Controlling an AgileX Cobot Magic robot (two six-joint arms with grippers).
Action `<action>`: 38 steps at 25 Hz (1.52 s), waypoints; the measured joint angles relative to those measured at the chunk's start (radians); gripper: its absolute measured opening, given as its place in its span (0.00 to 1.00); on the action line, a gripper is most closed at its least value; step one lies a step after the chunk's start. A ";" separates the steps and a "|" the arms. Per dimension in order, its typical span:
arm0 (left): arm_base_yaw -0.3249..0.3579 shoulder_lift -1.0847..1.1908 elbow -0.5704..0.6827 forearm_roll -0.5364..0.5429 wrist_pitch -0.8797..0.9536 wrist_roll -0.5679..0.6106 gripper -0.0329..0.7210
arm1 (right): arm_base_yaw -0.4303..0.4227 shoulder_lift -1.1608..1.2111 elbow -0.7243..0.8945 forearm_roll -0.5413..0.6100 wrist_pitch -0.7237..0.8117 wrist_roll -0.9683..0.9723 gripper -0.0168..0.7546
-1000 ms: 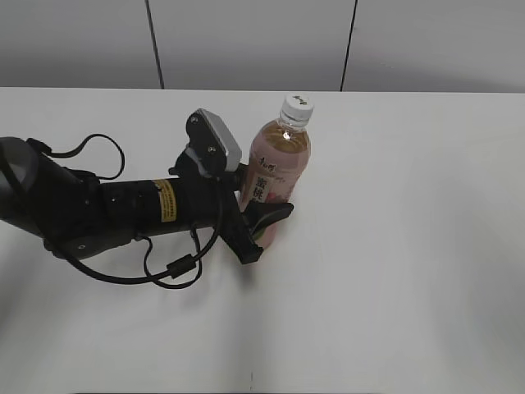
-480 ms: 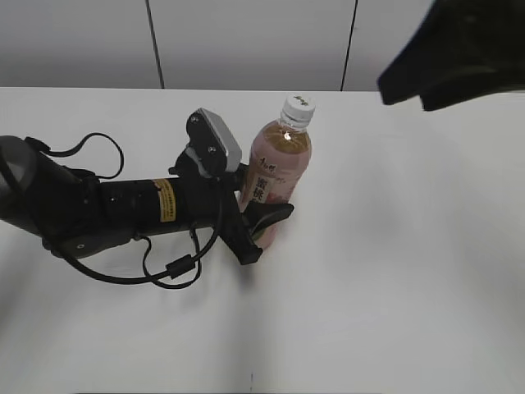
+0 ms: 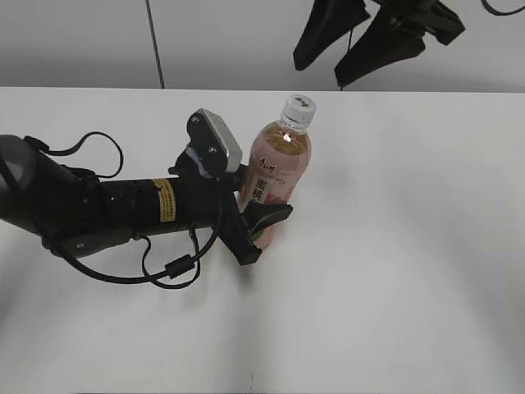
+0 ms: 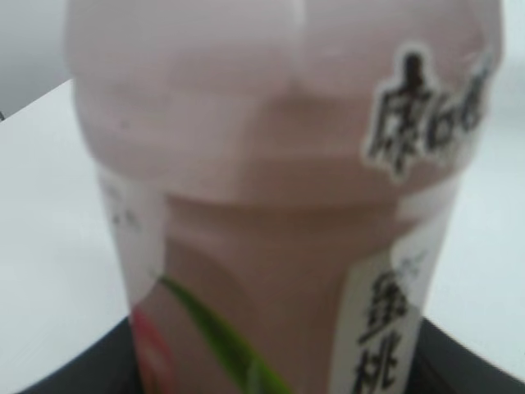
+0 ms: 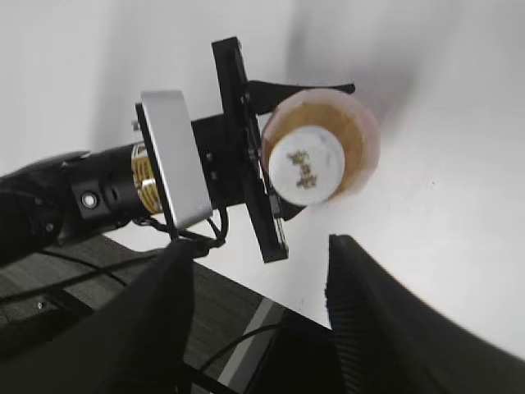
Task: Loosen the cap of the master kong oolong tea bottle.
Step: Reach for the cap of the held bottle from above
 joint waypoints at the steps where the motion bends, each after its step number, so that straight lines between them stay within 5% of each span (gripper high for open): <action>1: 0.000 0.000 0.000 0.000 0.000 0.000 0.55 | 0.000 0.018 -0.016 -0.002 0.000 0.016 0.54; 25: 0.000 -0.005 0.000 -0.001 0.018 -0.001 0.55 | 0.000 0.149 -0.050 0.004 0.013 0.382 0.54; 38: 0.001 -0.037 0.000 -0.021 0.091 0.046 0.55 | 0.000 0.149 -0.050 0.049 0.006 0.411 0.53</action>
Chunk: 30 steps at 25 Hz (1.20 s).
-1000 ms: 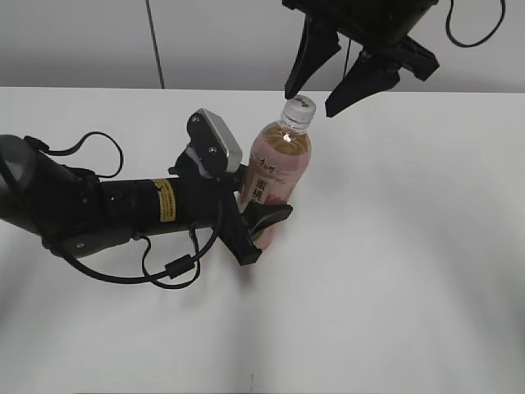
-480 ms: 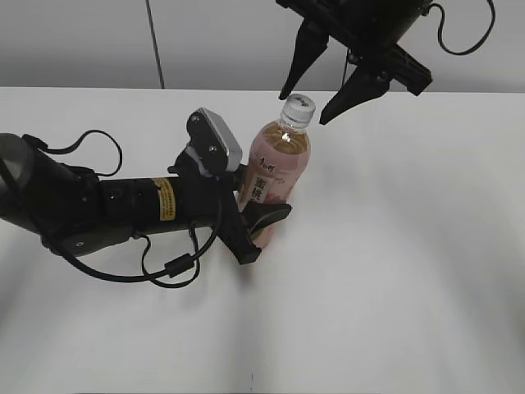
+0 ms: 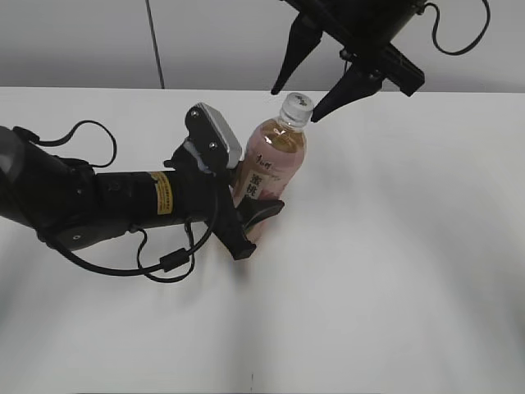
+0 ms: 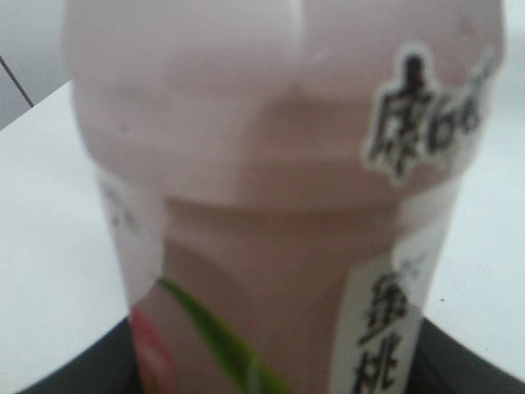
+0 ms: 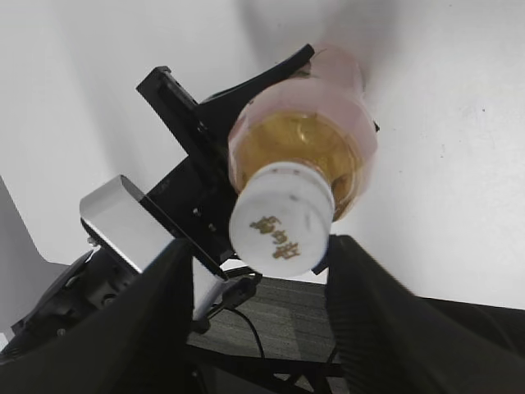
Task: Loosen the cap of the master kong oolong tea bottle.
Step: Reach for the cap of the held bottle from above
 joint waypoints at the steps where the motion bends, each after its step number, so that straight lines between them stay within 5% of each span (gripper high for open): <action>1: 0.000 0.000 0.000 -0.001 0.001 -0.001 0.55 | 0.000 0.000 0.000 0.000 -0.002 0.004 0.53; 19: 0.000 -0.001 0.000 -0.002 0.011 0.019 0.55 | 0.000 0.012 -0.001 -0.047 -0.014 0.048 0.53; 30: 0.000 -0.001 0.000 -0.007 0.011 0.020 0.55 | 0.000 0.015 -0.006 -0.055 -0.014 0.042 0.39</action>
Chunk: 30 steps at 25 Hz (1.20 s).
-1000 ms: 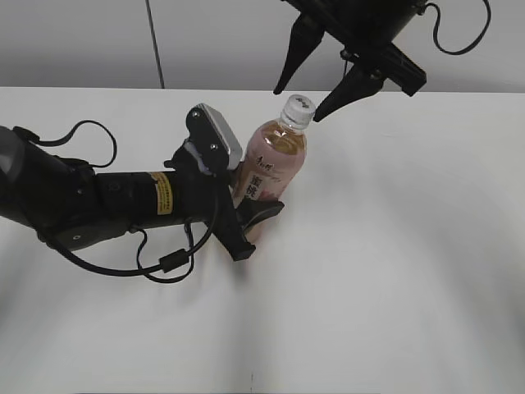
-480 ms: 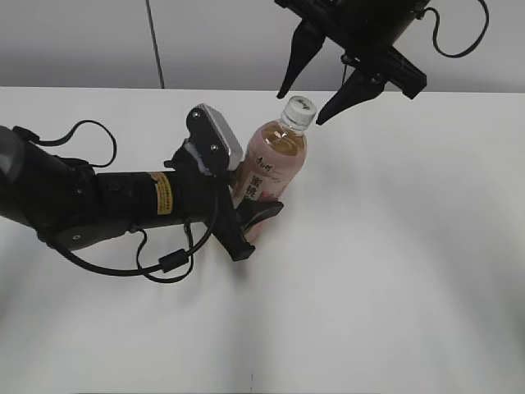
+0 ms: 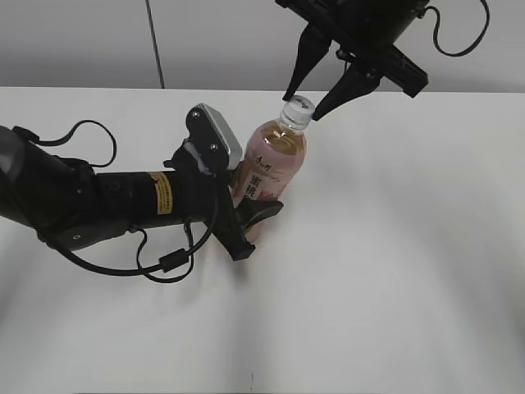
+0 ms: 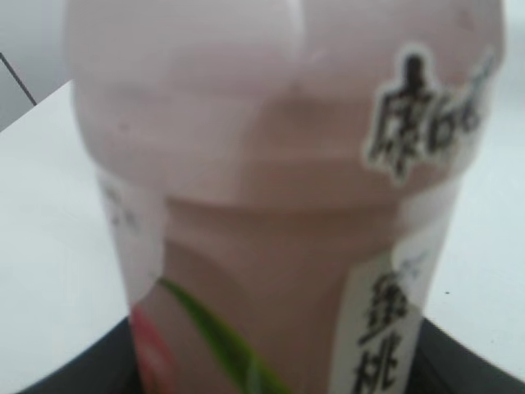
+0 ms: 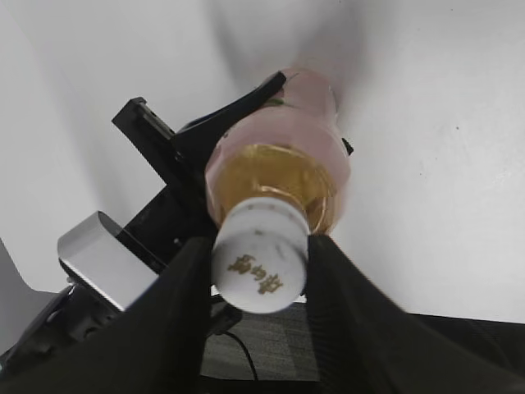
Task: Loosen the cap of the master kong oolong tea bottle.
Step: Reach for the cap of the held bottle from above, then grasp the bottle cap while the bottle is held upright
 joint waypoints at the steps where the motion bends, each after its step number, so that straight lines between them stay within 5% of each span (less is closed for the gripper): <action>1: 0.000 0.000 0.000 0.000 0.001 0.000 0.55 | 0.000 0.003 0.000 0.001 0.000 -0.002 0.39; 15: 0.000 0.000 0.000 -0.003 0.002 0.000 0.55 | 0.000 0.007 -0.005 -0.021 0.006 -0.170 0.37; 30: 0.000 0.000 0.000 -0.004 0.003 0.007 0.55 | 0.000 0.007 -0.009 -0.129 0.012 -1.051 0.35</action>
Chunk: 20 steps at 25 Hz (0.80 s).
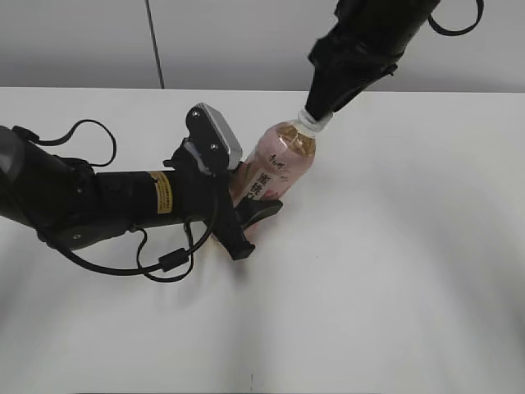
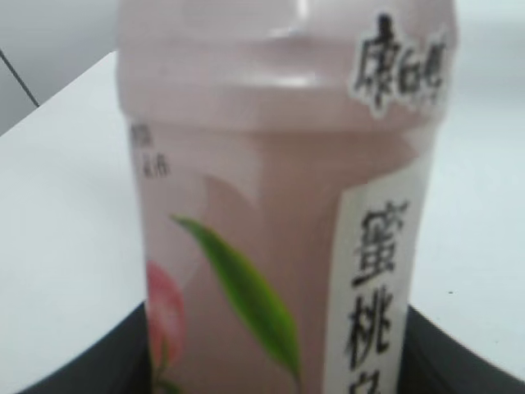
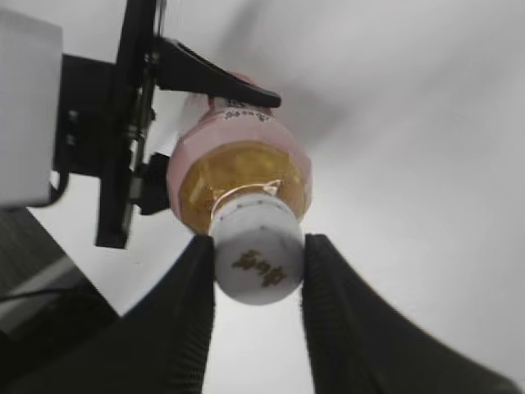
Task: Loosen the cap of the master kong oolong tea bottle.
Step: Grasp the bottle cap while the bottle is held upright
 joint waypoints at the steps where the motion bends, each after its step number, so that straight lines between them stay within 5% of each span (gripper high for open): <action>1: 0.000 0.000 0.000 0.000 0.000 0.000 0.55 | 0.000 0.003 0.001 -0.014 0.003 -0.051 0.35; 20: 0.007 -0.003 0.003 -0.024 -0.024 -0.002 0.55 | -0.007 0.002 0.002 0.151 -0.027 -0.780 0.23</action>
